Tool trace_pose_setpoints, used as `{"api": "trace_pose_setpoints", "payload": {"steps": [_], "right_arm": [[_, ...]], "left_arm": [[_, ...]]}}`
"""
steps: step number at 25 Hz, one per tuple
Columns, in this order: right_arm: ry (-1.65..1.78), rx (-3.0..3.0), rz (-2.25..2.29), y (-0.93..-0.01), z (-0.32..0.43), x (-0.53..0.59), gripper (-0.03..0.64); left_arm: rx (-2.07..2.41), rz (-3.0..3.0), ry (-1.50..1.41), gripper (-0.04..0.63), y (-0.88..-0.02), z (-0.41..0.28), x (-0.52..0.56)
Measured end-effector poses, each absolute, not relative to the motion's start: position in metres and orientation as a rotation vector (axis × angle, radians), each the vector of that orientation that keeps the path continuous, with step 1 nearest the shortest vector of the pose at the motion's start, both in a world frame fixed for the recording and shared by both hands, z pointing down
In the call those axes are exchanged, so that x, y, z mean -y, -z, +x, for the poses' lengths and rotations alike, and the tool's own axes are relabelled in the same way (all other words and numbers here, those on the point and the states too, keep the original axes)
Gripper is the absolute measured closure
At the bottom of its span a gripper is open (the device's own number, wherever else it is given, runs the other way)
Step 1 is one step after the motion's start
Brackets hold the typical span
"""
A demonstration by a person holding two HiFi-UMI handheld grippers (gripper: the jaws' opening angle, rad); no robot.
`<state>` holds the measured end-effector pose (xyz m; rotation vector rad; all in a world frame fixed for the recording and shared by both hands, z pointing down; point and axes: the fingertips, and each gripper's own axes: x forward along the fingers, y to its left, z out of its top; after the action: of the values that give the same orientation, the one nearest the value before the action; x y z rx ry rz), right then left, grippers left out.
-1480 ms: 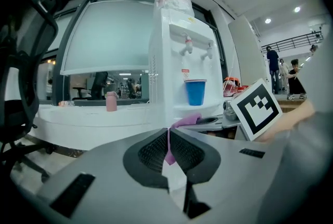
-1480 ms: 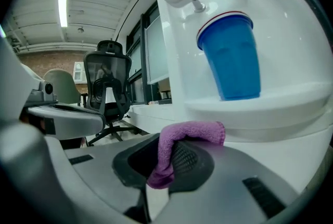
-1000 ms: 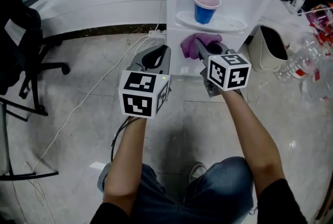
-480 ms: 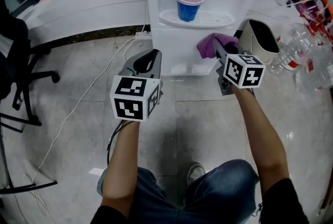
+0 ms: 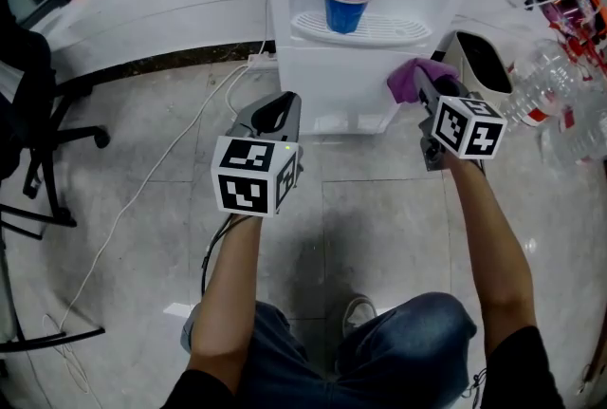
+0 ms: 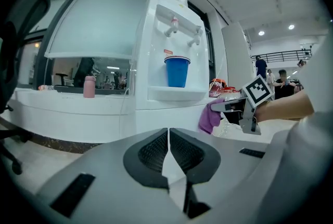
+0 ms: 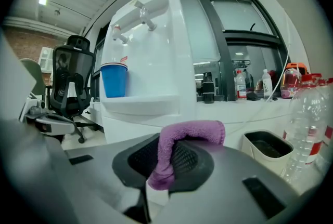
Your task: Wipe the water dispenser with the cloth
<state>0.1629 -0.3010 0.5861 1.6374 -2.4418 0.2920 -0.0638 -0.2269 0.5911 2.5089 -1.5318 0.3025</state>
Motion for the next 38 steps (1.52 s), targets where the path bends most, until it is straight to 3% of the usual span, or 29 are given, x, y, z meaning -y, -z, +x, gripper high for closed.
{"api": "trace_pose_setpoints", "payload": {"steps": [9,21,38], "right_arm": [[-0.165,2.667,1.365,-0.568,0.061,0.265,0.571],[-0.294,2.739,1.097,-0.630,-0.057,0.265,0.571],[-0.500,2.622,1.105,-0.714,-0.069,0.289,0.571]], "left_arm": [[1.573,2.492,-0.302,0.563,-0.599,-0.073,0.220],[1.597,2.458,-0.310,0.563,-0.620,-0.090,0.205],[1.655,2.409,-0.318,0.563,-0.627,-0.112,0.201]]}}
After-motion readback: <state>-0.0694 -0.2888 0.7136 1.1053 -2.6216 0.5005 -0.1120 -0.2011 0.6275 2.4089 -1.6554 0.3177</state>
